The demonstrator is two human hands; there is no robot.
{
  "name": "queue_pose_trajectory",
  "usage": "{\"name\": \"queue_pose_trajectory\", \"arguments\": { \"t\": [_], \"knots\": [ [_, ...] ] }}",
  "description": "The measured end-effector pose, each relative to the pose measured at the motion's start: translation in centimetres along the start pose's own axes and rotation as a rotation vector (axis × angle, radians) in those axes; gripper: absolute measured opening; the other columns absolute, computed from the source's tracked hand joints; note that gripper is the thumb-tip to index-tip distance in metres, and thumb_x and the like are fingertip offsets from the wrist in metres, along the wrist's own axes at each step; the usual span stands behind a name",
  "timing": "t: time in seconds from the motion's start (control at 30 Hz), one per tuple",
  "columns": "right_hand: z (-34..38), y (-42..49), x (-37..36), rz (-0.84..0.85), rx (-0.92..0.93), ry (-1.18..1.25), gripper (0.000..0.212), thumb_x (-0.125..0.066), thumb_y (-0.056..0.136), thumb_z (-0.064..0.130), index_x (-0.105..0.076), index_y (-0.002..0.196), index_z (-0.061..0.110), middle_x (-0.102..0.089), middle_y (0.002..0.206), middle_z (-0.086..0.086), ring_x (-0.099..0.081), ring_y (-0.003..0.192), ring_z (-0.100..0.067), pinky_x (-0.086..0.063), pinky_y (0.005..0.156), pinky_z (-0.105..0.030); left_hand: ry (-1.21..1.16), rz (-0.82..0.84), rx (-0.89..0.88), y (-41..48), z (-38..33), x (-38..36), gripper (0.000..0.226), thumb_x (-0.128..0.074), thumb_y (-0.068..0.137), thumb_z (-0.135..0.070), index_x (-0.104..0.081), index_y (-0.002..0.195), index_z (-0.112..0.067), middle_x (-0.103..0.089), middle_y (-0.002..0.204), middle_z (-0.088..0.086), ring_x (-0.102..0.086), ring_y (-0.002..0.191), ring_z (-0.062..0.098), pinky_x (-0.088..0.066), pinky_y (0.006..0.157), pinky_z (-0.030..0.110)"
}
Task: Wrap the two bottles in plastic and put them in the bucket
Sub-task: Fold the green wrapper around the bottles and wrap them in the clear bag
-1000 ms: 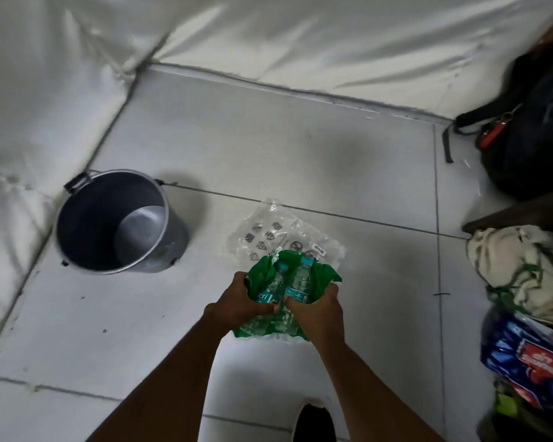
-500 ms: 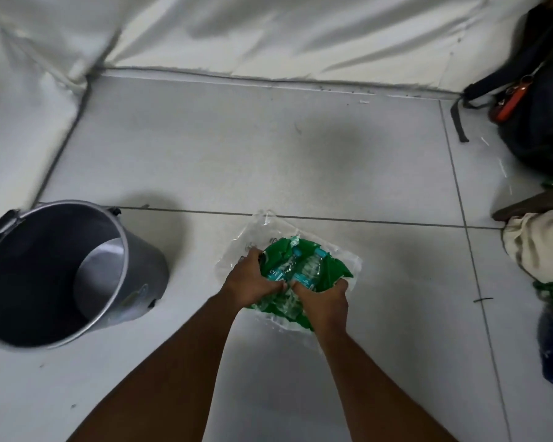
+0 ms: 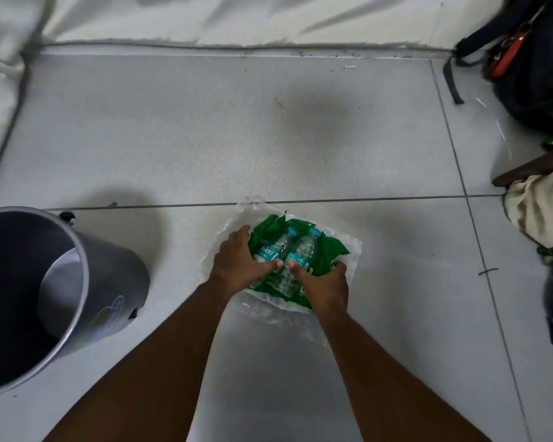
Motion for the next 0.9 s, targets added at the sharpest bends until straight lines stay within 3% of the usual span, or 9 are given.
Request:
{"name": "queue_pose_trajectory", "arguments": {
  "t": [0.1, 0.2, 0.37, 0.5, 0.57, 0.63, 0.7, 0.8, 0.9],
  "knots": [
    [0.0, -0.2, 2.0, -0.033, 0.012, -0.035, 0.124, -0.079, 0.054, 0.077, -0.028, 0.151, 0.019, -0.046, 0.150, -0.013, -0.047, 0.135, -0.035, -0.045, 0.108, -0.054, 0.054, -0.111, -0.035, 0.7, -0.3, 3.4, 0.110, -0.076, 0.058, -0.074, -0.036, 0.146, -0.022, -0.046, 0.147, 0.007, -0.042, 0.132, 0.031, -0.042, 0.105, 0.049],
    [-0.8, 0.7, 3.7, -0.074, -0.011, 0.002, 0.123, -0.078, 0.055, 0.078, -0.030, 0.150, 0.017, -0.045, 0.151, -0.015, -0.048, 0.134, -0.036, -0.046, 0.106, -0.055, 0.054, -0.166, 0.001, 2.5, 1.1, 6.2, 0.114, -0.074, 0.049, -0.082, -0.039, 0.142, -0.025, -0.046, 0.145, 0.006, -0.041, 0.132, 0.030, -0.040, 0.106, 0.049],
    [-3.2, 2.8, 4.6, -0.078, -0.132, 0.227, 0.111, -0.081, 0.066, 0.065, -0.033, 0.149, 0.010, -0.053, 0.142, -0.016, -0.056, 0.124, -0.034, -0.049, 0.101, -0.044, -0.211, 0.148, 0.225, 4.9, 5.0, 4.5, 0.151, -0.082, 0.029, -0.081, -0.021, 0.153, -0.019, -0.038, 0.152, 0.010, -0.044, 0.134, 0.030, -0.040, 0.109, 0.049],
    [-4.1, 3.5, 4.4, -0.082, -0.204, 0.330, 0.113, -0.080, 0.060, 0.071, -0.037, 0.147, 0.013, -0.052, 0.139, -0.014, -0.054, 0.122, -0.034, -0.050, 0.100, -0.051, -0.234, 0.252, 0.242, 5.4, 4.9, 3.7, 0.128, -0.087, 0.043, -0.070, -0.035, 0.144, -0.011, -0.051, 0.133, 0.007, -0.054, 0.115, 0.024, -0.049, 0.093, 0.039],
    [-4.0, 3.4, 4.1, -0.036, -0.223, 0.366, 0.121, -0.079, 0.044, 0.081, -0.049, 0.137, 0.010, -0.059, 0.123, -0.011, -0.060, 0.105, -0.028, -0.057, 0.081, -0.045, -0.237, 0.325, 0.234, 4.8, 3.8, 3.0, 0.118, -0.089, 0.043, -0.063, -0.041, 0.136, -0.010, -0.052, 0.122, 0.003, -0.053, 0.106, 0.020, -0.049, 0.077, 0.030],
    [-3.0, 2.9, 3.6, 0.045, -0.194, 0.375, 0.108, -0.080, 0.043, 0.077, -0.061, 0.123, 0.007, -0.066, 0.108, -0.007, -0.061, 0.085, -0.021, -0.051, 0.063, -0.033, -0.219, 0.344, 0.224, 4.1, 3.0, 2.5, 0.112, -0.091, 0.045, -0.057, -0.043, 0.134, -0.010, -0.052, 0.121, 0.002, -0.053, 0.107, 0.020, -0.050, 0.076, 0.031],
    [-2.0, 2.4, 3.1, 0.099, -0.156, 0.380, 0.092, -0.084, 0.048, 0.065, -0.064, 0.118, 0.010, -0.071, 0.109, -0.007, -0.066, 0.092, -0.023, -0.055, 0.074, -0.037, -0.177, 0.322, 0.198, 3.7, 2.4, 2.0, 0.110, -0.093, 0.041, -0.058, -0.046, 0.129, -0.014, -0.056, 0.122, 0.002, -0.057, 0.107, 0.020, -0.053, 0.086, 0.037],
    [-0.5, 1.5, 2.4, 0.163, -0.077, 0.365, 0.079, -0.091, 0.050, 0.054, -0.069, 0.116, 0.016, -0.076, 0.108, -0.006, -0.073, 0.094, -0.021, -0.061, 0.083, -0.040, -0.092, 0.273, 0.149, 2.7, 1.2, 1.6, 0.099, -0.093, 0.049, -0.056, -0.046, 0.126, -0.016, -0.056, 0.115, -0.001, -0.058, 0.103, 0.019, -0.050, 0.078, 0.033],
    [0.5, 0.8, 1.3, 0.166, -0.016, 0.262, 0.102, -0.092, 0.036, 0.066, -0.062, 0.124, 0.024, -0.072, 0.117, -0.005, -0.072, 0.102, -0.023, -0.062, 0.085, -0.047, -0.040, 0.252, 0.122, 1.5, 0.2, 0.6, 0.083, -0.091, 0.054, -0.054, -0.048, 0.116, -0.019, -0.059, 0.109, 0.000, -0.059, 0.095, 0.019, -0.047, 0.066, 0.030]
  ]
}}
Point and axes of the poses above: each hand's wrist, its own y-axis towards the middle knuckle, its own x-axis out of the back of the hand, z = x × y, the point moved 8 cm from there along y, towards the middle knuckle
